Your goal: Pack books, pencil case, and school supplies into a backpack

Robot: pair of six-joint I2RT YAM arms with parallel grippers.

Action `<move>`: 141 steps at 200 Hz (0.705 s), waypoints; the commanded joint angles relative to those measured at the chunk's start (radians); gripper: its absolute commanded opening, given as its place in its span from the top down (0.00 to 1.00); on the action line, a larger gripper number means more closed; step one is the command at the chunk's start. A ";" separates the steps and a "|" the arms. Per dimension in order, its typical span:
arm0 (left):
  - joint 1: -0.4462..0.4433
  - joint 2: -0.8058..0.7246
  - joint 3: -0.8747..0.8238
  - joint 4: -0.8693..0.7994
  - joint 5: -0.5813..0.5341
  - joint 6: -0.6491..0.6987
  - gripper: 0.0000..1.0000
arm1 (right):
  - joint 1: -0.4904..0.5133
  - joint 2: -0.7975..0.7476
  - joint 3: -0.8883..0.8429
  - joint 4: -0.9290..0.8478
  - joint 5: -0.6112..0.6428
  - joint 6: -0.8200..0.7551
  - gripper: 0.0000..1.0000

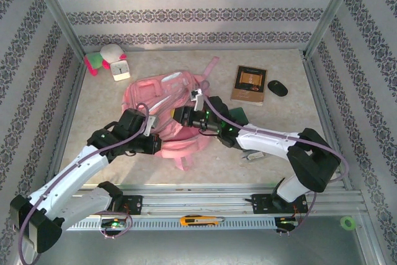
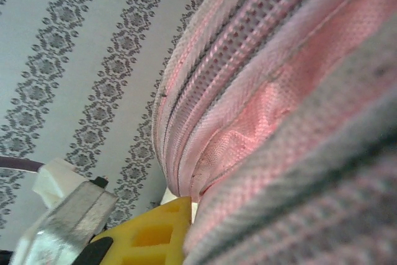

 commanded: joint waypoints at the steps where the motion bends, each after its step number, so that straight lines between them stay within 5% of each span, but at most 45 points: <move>1: 0.018 -0.022 0.039 -0.066 -0.207 0.063 1.00 | -0.032 -0.092 0.017 0.076 -0.130 0.019 1.00; 59: 0.069 -0.029 0.042 0.039 -0.460 0.144 1.00 | -0.147 -0.172 0.108 -0.062 -0.367 0.068 1.00; 141: 0.294 0.025 -0.025 0.320 -0.355 0.208 1.00 | -0.288 -0.164 0.262 -0.134 -0.679 0.134 1.00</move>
